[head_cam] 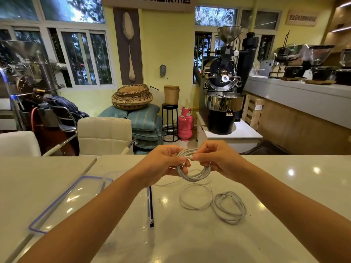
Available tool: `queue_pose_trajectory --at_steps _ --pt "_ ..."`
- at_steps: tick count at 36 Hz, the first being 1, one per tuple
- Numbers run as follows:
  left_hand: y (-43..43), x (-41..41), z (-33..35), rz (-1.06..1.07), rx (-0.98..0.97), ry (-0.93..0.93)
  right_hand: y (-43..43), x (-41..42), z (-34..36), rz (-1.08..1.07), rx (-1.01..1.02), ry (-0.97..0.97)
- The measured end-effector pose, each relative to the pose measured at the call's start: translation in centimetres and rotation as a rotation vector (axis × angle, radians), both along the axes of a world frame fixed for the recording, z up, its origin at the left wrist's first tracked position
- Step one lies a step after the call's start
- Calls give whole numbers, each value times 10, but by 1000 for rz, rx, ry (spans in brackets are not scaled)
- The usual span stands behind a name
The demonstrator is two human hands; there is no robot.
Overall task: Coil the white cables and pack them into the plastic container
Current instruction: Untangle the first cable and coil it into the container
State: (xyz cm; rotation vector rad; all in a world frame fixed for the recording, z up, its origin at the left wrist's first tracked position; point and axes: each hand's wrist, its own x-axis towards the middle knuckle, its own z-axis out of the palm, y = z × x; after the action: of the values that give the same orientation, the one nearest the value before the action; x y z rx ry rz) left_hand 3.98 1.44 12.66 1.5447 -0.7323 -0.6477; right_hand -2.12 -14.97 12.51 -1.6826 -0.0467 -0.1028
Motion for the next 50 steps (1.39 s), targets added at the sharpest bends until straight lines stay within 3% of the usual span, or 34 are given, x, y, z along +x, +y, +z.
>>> queue_pose_trajectory --at_steps 14,19,25,34,43,50 --pt "-4 2 -8 77 6 -30 9 7 -5 -109 -375 -101" --pt "-1 6 -7 75 20 -37 15 13 -13 -192 -627 -267" --pt "3 10 -6 88 61 -31 19 18 -19 -253 -754 -432" --pt "16 16 -12 243 116 -186 33 36 -30 -317 -1287 -624" --pt "49 34 -19 383 253 -354 65 49 -27 -317 -1087 -410" --pt "85 52 -24 419 367 -345 101 69 -35 -184 -905 -215"
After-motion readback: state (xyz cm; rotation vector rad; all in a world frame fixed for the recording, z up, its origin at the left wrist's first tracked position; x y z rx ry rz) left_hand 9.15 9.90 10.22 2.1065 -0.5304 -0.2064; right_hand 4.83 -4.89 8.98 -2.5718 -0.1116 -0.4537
